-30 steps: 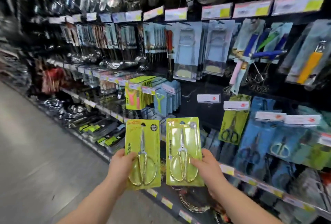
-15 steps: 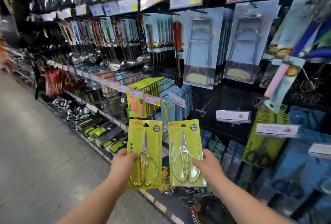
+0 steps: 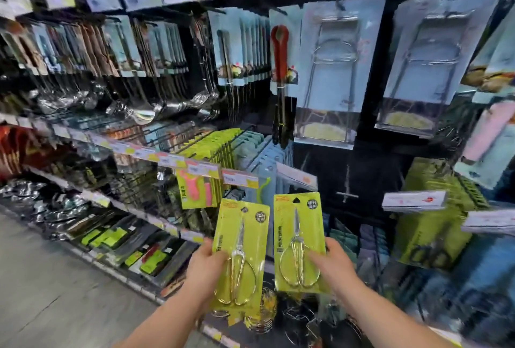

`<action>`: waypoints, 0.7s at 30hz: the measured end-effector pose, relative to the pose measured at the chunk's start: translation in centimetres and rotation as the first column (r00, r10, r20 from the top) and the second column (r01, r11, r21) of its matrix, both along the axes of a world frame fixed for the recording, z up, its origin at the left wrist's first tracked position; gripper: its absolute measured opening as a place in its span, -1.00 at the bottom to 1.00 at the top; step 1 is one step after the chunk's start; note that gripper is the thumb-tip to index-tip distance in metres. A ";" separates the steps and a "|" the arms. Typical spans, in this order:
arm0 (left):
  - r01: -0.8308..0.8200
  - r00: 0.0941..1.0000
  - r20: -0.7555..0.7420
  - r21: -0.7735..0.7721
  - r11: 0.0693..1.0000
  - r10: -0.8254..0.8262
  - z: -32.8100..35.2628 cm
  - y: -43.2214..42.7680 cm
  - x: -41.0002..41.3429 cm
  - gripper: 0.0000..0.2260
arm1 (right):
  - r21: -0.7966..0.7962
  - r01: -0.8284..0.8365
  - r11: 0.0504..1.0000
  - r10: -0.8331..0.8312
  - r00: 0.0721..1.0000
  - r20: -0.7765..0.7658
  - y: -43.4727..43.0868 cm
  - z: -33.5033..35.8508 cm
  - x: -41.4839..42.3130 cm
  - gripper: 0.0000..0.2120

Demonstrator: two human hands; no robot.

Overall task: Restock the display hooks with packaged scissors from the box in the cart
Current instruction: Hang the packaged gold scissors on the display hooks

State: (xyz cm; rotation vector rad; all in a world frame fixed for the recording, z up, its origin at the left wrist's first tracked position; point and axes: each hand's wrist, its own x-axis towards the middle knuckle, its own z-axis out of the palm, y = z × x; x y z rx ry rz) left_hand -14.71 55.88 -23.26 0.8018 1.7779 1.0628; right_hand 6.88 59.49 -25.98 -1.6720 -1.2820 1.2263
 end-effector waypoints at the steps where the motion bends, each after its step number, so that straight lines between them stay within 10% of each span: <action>1: 0.025 0.999 -0.021 -0.005 1.000 -0.025 -0.6 0.9 -0.9 -0.76 | 0.012 0.027 1.000 -0.027 1.000 0.007 0.4 -0.1 -0.7 -0.67; 11: 0.251 0.966 -0.051 -0.036 0.967 -0.253 -1.8 5.1 -3.1 -0.93 | 0.022 0.249 0.968 -0.248 0.968 -0.043 1.9 -0.9 -4.0 -0.47; 21: 0.264 0.960 0.101 0.001 0.965 -0.262 -7.3 8.8 -4.1 -0.37 | 0.059 0.230 0.971 -0.229 0.973 -0.034 4.0 -2.6 -4.0 -0.40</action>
